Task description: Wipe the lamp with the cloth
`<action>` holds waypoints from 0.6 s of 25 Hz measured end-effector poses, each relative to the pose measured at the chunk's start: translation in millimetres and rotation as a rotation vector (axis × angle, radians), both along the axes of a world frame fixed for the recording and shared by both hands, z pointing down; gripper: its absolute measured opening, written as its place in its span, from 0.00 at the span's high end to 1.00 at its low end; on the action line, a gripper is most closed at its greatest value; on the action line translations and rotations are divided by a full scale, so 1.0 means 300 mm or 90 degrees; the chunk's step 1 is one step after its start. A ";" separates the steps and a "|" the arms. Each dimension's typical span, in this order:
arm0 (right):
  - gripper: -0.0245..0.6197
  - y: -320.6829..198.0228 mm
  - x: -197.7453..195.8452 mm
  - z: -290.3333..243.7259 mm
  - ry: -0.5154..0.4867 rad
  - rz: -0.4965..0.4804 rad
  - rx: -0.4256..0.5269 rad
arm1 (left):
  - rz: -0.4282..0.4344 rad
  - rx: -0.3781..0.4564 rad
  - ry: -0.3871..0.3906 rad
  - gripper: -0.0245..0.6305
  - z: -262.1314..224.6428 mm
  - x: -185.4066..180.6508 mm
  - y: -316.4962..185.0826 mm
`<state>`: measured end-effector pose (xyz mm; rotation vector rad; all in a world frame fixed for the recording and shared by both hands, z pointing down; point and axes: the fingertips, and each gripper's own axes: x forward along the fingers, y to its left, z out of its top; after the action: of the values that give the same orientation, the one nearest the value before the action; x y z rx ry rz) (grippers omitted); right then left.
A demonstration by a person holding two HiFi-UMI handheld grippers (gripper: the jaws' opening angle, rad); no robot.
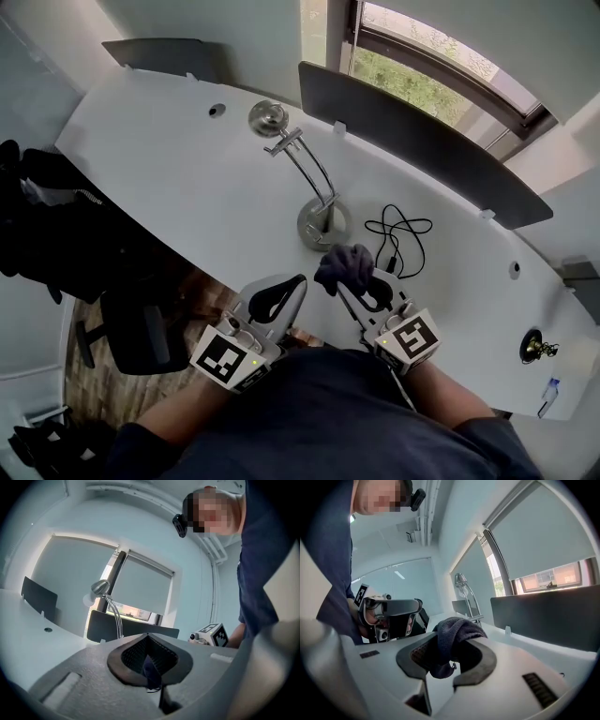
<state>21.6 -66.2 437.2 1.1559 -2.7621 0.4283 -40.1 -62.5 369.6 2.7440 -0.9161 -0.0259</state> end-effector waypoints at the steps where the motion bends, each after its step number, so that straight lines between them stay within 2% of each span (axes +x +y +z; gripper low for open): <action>1: 0.80 -0.021 0.011 0.014 0.002 0.000 -0.002 | -0.002 -0.007 -0.005 0.96 0.009 0.004 -0.011; 4: 0.80 -0.091 0.048 0.067 0.020 0.001 -0.008 | -0.011 -0.009 0.000 0.96 0.021 0.021 -0.049; 8: 0.80 -0.198 0.105 0.150 0.057 0.004 -0.011 | -0.015 -0.033 -0.028 0.96 0.082 0.047 -0.084; 15: 0.80 -0.356 0.161 0.305 0.116 -0.006 -0.027 | -0.014 -0.057 -0.039 0.96 0.132 0.113 -0.141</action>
<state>69.9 -173.1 528.6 1.1122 -2.5886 0.3592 -6.2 -104.7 409.2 2.6657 -0.9396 0.0925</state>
